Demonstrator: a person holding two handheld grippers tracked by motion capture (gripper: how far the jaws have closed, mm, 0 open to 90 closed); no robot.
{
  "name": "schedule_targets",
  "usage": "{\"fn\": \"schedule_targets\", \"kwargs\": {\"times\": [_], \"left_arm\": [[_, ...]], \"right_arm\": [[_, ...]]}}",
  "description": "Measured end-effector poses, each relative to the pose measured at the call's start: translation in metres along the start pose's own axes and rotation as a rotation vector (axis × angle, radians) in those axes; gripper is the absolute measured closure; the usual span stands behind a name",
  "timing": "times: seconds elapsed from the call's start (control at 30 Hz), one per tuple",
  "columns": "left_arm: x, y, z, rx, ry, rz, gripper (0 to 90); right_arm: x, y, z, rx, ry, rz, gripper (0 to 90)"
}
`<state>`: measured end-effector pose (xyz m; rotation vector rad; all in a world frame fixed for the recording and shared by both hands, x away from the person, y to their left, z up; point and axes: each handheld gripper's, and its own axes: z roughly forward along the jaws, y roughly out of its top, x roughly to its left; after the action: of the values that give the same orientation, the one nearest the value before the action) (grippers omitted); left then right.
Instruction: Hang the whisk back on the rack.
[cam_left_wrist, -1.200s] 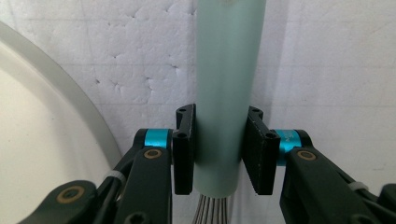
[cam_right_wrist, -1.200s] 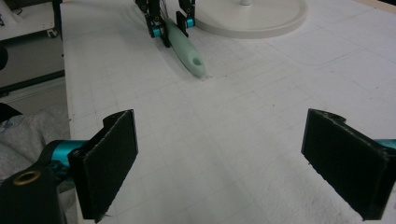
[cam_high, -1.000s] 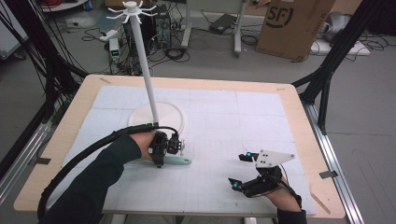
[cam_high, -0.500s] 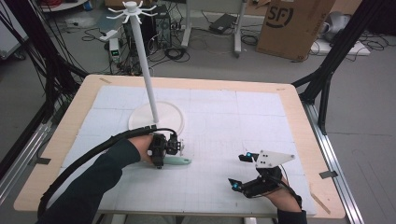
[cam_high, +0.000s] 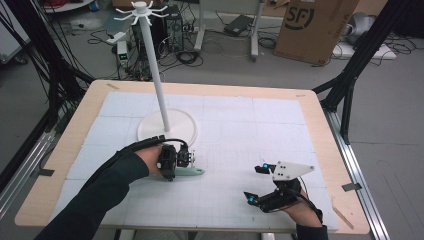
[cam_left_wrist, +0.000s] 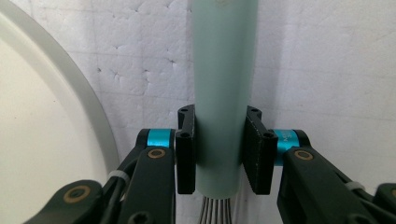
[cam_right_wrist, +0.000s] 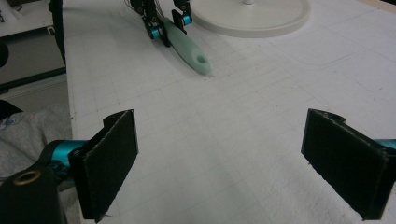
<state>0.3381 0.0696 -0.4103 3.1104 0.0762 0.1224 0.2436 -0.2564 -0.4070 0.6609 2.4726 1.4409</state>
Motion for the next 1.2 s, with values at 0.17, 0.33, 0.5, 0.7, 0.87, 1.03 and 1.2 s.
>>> {"fn": "schedule_targets", "kwargs": {"times": [0.17, 0.33, 0.5, 0.7, 0.87, 1.03, 1.2], "left_arm": [[-0.001, -0.002, -0.001, -0.04, -0.026, -0.002, 69.5], [-0.003, -0.005, -0.009, -0.095, -0.028, -0.009, 69.5], [0.002, -0.019, -0.029, -0.21, -0.047, -0.058, 69.6], [0.005, -0.034, -0.048, -0.288, -0.042, -0.086, 69.6], [0.006, -0.045, -0.059, -0.339, -0.051, -0.116, 69.6], [0.009, -0.057, -0.071, -0.403, -0.035, -0.144, 69.6], [0.012, -0.071, -0.084, -0.474, -0.02, -0.184, 69.6]], "right_arm": [[-0.001, -0.001, -0.001, 0.002, 0.003, 0.004, 9.9], [-0.001, -0.002, -0.002, -0.002, 0.001, 0.007, 9.9], [-0.002, -0.002, -0.003, -0.003, -0.005, 0.009, 9.9], [-0.002, -0.002, -0.002, -0.004, 0.0, 0.004, 9.9], [-0.002, -0.002, -0.004, -0.008, 0.002, 0.008, 9.9], [-0.002, -0.003, -0.005, -0.011, 0.0, 0.011, 9.9], [-0.001, -0.002, -0.005, -0.008, 0.0, 0.016, 9.9]]}}
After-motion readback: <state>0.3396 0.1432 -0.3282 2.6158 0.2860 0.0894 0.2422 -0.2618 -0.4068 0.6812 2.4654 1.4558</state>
